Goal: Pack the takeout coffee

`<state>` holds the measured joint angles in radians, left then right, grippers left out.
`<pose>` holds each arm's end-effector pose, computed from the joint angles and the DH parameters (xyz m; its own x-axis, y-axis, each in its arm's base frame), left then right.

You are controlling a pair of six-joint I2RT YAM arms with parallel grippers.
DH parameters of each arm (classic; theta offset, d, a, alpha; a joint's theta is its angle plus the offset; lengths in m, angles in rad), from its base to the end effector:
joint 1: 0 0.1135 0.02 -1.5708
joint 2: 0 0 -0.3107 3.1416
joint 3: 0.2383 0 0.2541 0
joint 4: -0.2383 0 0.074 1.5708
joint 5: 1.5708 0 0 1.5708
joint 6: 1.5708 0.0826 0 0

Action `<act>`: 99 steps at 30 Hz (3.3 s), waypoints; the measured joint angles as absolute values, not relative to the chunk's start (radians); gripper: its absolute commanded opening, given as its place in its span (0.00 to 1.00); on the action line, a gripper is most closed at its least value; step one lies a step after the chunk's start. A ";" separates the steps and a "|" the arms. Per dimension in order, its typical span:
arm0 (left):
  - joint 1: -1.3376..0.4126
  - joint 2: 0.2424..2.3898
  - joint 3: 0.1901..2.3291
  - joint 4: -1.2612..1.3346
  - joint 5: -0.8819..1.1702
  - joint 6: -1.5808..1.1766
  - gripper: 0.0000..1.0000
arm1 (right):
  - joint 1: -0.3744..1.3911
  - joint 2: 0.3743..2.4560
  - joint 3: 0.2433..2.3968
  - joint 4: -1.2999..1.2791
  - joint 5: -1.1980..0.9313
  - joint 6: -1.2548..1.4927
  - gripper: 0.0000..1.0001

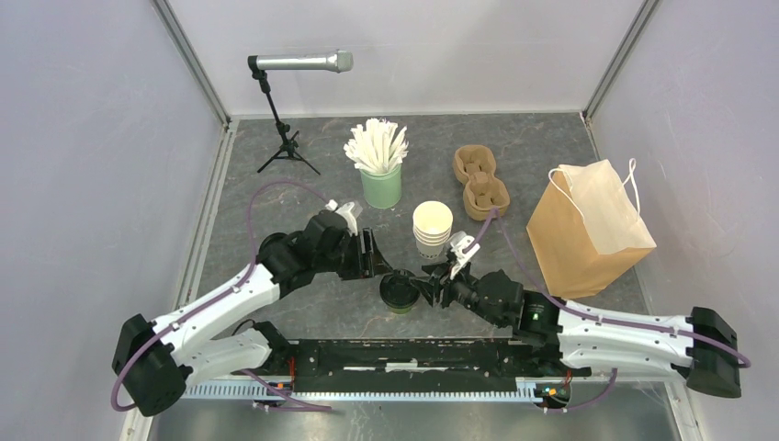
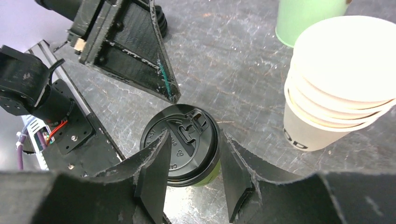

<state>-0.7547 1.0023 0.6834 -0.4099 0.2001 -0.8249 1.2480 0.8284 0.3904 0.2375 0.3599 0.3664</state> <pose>0.1502 -0.1638 0.2517 -0.9017 -0.1401 -0.4090 0.1726 0.7507 -0.6377 0.0933 0.1873 0.2619 -0.3378 0.0473 -0.9400 -0.7038 0.6504 0.2856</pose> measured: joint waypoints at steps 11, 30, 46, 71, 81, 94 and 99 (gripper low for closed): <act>-0.771 1.113 0.809 -0.517 0.181 -0.624 0.61 | 1.248 0.659 0.390 0.152 0.406 0.288 0.56; -0.779 0.858 0.812 -0.626 -0.089 -0.602 0.62 | 1.242 1.021 0.550 0.062 0.341 0.115 0.54; -0.780 0.773 0.813 -0.768 -0.129 -0.601 0.64 | 1.182 1.098 0.575 0.062 0.231 0.116 0.26; -0.781 0.585 0.826 -0.893 -0.419 -0.611 0.66 | 1.132 1.558 0.954 0.170 0.155 0.119 0.19; -0.781 0.574 0.826 -0.901 -0.461 -0.624 0.66 | 1.051 1.618 0.972 0.231 0.112 0.163 0.29; -0.781 0.614 0.826 -0.912 -0.466 -0.625 0.68 | 1.028 1.518 0.974 0.141 0.055 0.140 0.46; -0.781 0.617 0.826 -0.912 -0.465 -0.625 0.69 | 0.982 1.378 0.979 0.059 0.080 0.099 0.45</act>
<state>-0.7811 0.6174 0.8257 -0.9115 -0.4648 -0.6254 0.9821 1.3781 0.9787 0.0593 0.0799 0.0994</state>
